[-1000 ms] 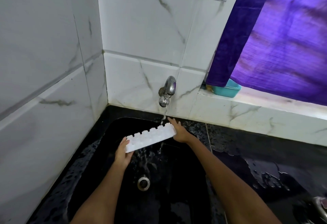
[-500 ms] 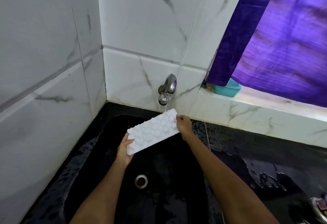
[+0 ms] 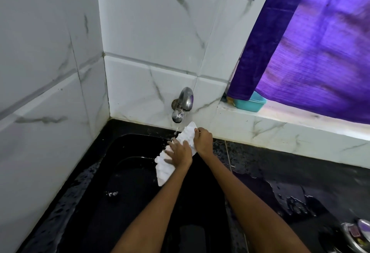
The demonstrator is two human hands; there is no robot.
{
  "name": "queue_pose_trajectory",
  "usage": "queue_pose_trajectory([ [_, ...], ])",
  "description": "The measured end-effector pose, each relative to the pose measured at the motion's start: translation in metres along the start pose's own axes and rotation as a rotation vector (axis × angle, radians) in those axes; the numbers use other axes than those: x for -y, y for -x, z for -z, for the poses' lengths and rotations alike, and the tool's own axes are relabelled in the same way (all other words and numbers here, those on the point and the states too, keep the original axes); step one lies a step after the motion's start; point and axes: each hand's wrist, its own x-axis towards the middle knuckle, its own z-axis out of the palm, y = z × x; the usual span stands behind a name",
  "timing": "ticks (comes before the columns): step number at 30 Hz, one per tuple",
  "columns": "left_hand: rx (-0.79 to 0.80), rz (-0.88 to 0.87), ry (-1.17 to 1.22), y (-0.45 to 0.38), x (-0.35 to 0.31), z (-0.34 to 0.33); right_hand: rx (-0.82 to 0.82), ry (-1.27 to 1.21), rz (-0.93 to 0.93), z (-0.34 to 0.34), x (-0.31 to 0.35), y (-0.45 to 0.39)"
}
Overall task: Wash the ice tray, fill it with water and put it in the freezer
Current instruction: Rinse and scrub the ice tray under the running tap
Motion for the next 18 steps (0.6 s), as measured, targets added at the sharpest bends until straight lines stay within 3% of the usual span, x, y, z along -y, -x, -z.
queue_pose_trajectory([
  [2, 0.045, -0.086, -0.103, -0.008, -0.001, -0.005, -0.054, -0.063, -0.037, 0.004, -0.010, 0.004],
  [5, 0.083, -0.166, -0.055, -0.023, 0.004, 0.001, -0.092, -0.124, -0.008, 0.007, -0.015, 0.009],
  [8, -0.010, -0.206, -0.032, -0.035, 0.014, 0.015, -0.091, -0.181, 0.078, 0.011, -0.008, 0.010],
  [11, -0.100, -0.069, -0.019, -0.050, 0.033, 0.038, -0.087, -0.263, 0.107, 0.017, -0.004, 0.007],
  [16, -0.140, 0.200, 0.311, -0.054, 0.065, 0.062, -0.059, -0.338, 0.094, 0.017, -0.009, -0.001],
  [18, -0.099, 0.328, 0.546, -0.047, 0.073, 0.073, -0.053, -0.382, 0.053, 0.014, -0.020, -0.002],
])
